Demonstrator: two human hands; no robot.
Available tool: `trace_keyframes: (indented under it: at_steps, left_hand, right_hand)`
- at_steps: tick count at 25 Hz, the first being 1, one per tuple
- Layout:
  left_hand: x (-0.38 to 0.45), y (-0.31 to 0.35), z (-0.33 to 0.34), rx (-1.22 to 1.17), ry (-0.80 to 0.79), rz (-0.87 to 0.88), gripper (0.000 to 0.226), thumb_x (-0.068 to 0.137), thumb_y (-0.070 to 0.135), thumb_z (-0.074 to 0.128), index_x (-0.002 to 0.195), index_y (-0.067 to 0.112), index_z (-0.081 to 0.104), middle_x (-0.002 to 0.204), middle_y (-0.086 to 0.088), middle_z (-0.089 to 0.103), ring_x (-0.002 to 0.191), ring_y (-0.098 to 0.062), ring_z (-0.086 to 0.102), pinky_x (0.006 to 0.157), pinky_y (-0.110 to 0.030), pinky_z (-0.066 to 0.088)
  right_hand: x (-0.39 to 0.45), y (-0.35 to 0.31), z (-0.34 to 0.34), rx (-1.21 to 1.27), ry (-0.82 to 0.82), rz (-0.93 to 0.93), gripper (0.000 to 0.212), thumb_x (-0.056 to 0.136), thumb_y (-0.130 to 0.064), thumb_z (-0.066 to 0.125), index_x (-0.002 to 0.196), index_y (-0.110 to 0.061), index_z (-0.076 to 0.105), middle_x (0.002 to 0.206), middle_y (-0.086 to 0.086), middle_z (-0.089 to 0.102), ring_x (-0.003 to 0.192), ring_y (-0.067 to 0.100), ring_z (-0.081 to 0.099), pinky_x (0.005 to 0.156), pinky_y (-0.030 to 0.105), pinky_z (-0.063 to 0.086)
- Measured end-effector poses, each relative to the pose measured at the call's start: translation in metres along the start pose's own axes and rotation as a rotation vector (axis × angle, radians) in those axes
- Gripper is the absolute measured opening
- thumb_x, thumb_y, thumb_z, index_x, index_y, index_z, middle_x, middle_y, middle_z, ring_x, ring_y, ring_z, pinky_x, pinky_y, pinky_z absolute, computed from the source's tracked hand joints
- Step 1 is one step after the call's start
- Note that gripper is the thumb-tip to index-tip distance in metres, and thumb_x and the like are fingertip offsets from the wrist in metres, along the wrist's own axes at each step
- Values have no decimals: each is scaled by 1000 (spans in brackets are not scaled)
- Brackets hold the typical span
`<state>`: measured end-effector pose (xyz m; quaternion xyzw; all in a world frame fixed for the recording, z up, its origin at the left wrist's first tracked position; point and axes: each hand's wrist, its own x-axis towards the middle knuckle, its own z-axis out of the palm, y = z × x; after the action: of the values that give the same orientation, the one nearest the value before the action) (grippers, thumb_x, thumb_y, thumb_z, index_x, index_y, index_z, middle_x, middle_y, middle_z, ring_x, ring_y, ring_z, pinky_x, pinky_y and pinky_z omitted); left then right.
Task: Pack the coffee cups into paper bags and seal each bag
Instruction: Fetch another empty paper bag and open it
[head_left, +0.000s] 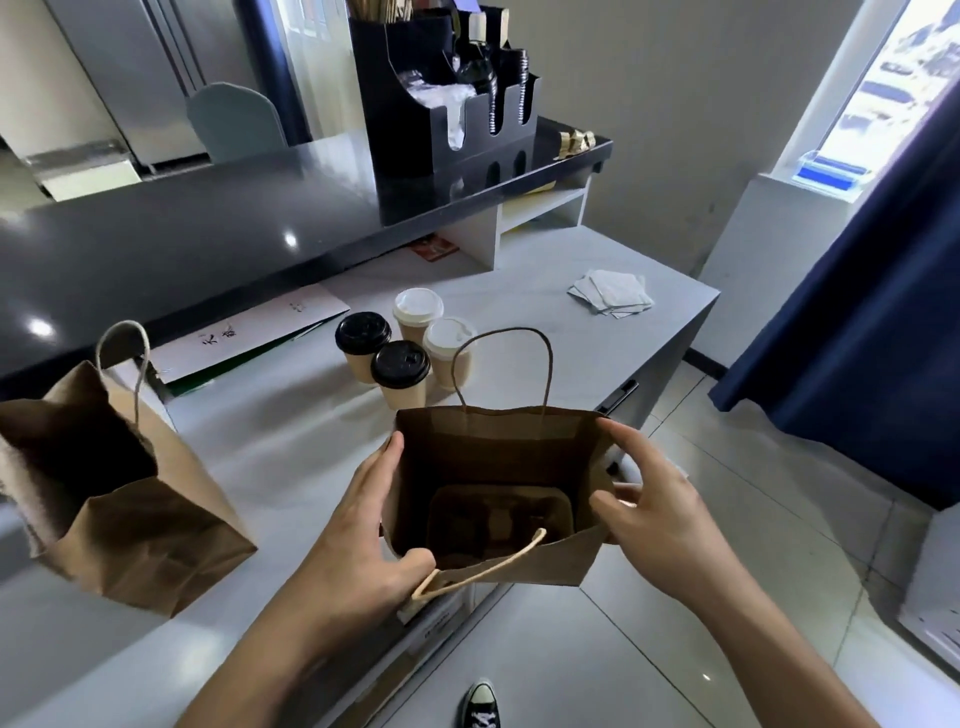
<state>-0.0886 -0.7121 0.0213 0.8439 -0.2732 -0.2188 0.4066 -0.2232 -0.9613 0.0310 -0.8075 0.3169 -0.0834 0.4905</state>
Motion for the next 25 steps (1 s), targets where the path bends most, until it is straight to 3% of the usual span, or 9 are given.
trace_keyframes:
  at_steps: [5, 8, 11, 13, 16, 20, 22, 24, 25]
  left_hand:
    - [27, 6, 0, 10, 13, -22, 103, 87, 17, 68, 160, 46, 2, 162, 33, 8, 147, 15, 10, 124, -28, 20]
    - [37, 8, 0, -13, 57, -24, 104, 86, 18, 69, 160, 46, 1, 163, 31, 8, 148, 14, 9, 125, -30, 21]
    - [50, 6, 2, 5, 79, -56, 105, 87, 22, 72, 159, 46, -1, 163, 32, 6, 147, 16, 7, 124, -25, 18]
    - [58, 6, 6, 11, 101, -73, 107, 87, 27, 75, 159, 47, -1, 161, 36, 5, 144, 21, 5, 120, -14, 15]
    - [71, 9, 14, 25, 147, -106, 109, 86, 32, 78, 159, 47, -2, 159, 40, 1, 135, 32, 2, 107, 3, 8]
    - [91, 14, 23, -24, 247, -202, 110, 84, 33, 81, 158, 50, 2, 156, 43, 6, 142, 21, 14, 118, -13, 20]
    - [98, 23, 28, -58, 296, -225, 111, 82, 32, 83, 158, 51, 5, 157, 40, 11, 145, 11, 23, 118, -25, 33]
    - [106, 31, 35, -83, 344, -269, 111, 81, 30, 85, 158, 49, 8, 158, 38, 16, 143, 8, 30, 113, -25, 41]
    - [110, 36, 38, -87, 365, -290, 111, 80, 30, 85, 158, 49, 9, 156, 41, 17, 141, 11, 31, 109, -18, 42]
  right_hand:
    - [53, -6, -6, -48, -49, 14, 67, 95, -15, 60, 140, -59, 39, 112, 0, 70, 96, 13, 71, 74, 36, 65]
    - [76, -11, -7, -94, -105, 0, 68, 93, -18, 60, 137, -65, 37, 104, -4, 73, 97, 9, 71, 74, 35, 64]
    - [105, -15, -10, -92, -160, -27, 67, 92, -17, 58, 137, -63, 38, 103, -7, 74, 91, 1, 71, 68, 26, 61]
    - [124, -16, -14, -105, -198, -50, 67, 92, -15, 57, 139, -59, 39, 101, -8, 74, 70, -9, 66, 51, 13, 47]
    - [152, -19, -19, -105, -259, -92, 68, 91, -12, 57, 140, -56, 41, 102, -7, 74, 53, -11, 57, 44, 10, 40]
    - [200, -24, -22, -127, -406, -154, 67, 92, -13, 55, 140, -57, 40, 113, -8, 71, 65, -13, 61, 50, 12, 46]
    - [223, -27, -26, -123, -456, -186, 68, 91, -13, 55, 141, -57, 40, 118, -10, 69, 88, -5, 69, 68, 23, 57]
    - [247, -28, -31, -151, -508, -240, 69, 90, -14, 56, 141, -57, 40, 121, -19, 65, 101, 0, 69, 81, 29, 59]
    - [258, -29, -33, -163, -537, -264, 69, 90, -15, 56, 140, -59, 40, 123, -24, 62, 102, -4, 67, 79, 24, 58]
